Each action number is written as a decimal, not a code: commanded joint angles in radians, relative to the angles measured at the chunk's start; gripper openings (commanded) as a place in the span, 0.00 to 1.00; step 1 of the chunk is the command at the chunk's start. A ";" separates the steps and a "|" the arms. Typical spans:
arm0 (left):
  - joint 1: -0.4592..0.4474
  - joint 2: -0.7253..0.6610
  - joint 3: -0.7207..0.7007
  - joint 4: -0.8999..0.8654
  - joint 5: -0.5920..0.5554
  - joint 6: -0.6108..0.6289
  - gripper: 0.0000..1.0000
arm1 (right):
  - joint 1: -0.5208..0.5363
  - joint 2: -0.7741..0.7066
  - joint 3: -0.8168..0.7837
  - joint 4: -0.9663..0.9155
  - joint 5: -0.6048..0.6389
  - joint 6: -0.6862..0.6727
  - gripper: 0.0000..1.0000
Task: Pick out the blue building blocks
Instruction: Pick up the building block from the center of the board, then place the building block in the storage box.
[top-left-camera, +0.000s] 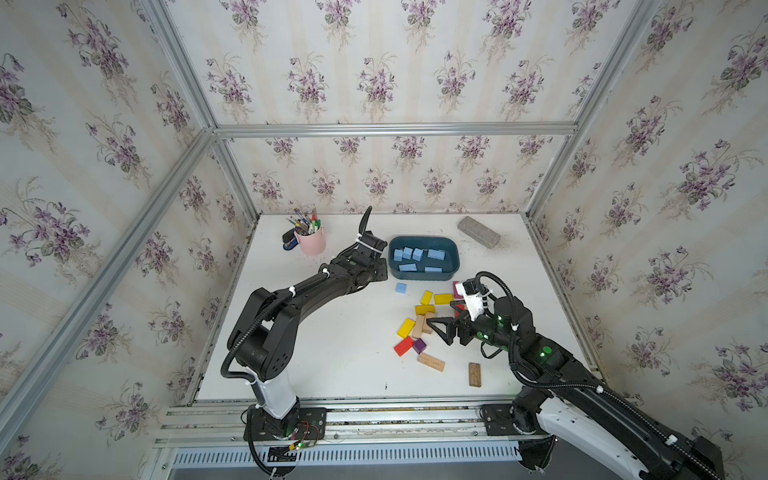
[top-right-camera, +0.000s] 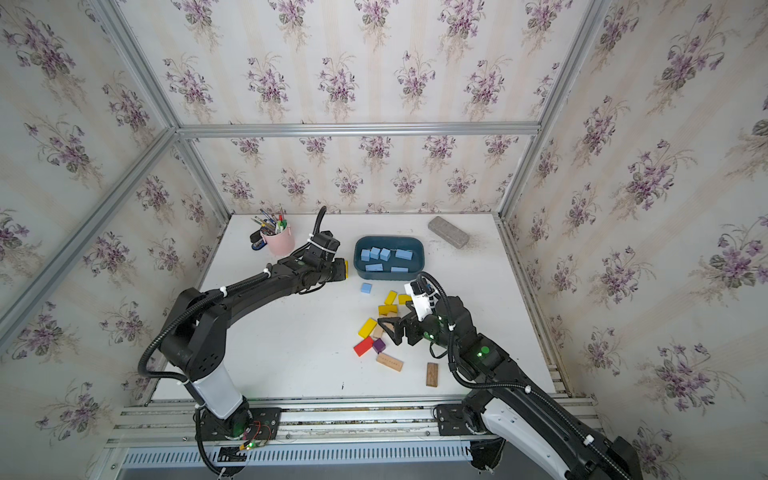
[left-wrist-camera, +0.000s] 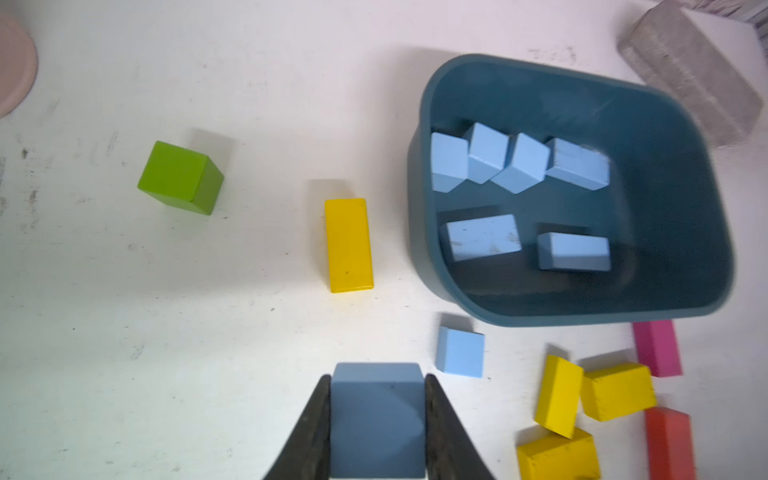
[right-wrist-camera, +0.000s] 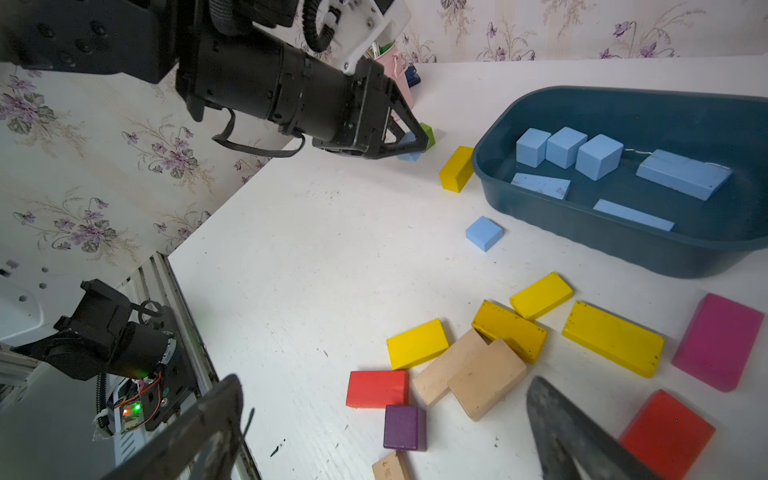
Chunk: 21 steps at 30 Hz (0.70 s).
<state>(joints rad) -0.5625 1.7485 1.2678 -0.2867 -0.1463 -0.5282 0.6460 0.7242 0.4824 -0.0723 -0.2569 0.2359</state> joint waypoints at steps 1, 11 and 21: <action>-0.021 -0.009 0.035 -0.002 0.029 -0.038 0.15 | 0.001 -0.014 0.005 0.024 0.018 0.008 1.00; -0.101 0.162 0.248 -0.037 0.011 -0.058 0.15 | 0.000 -0.046 0.004 0.013 0.026 0.020 1.00; -0.141 0.414 0.496 -0.107 -0.006 -0.067 0.19 | 0.001 -0.069 0.007 -0.003 0.044 0.016 1.00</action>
<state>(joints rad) -0.6987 2.1212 1.7191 -0.3592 -0.1341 -0.5777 0.6460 0.6605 0.4824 -0.0772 -0.2237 0.2546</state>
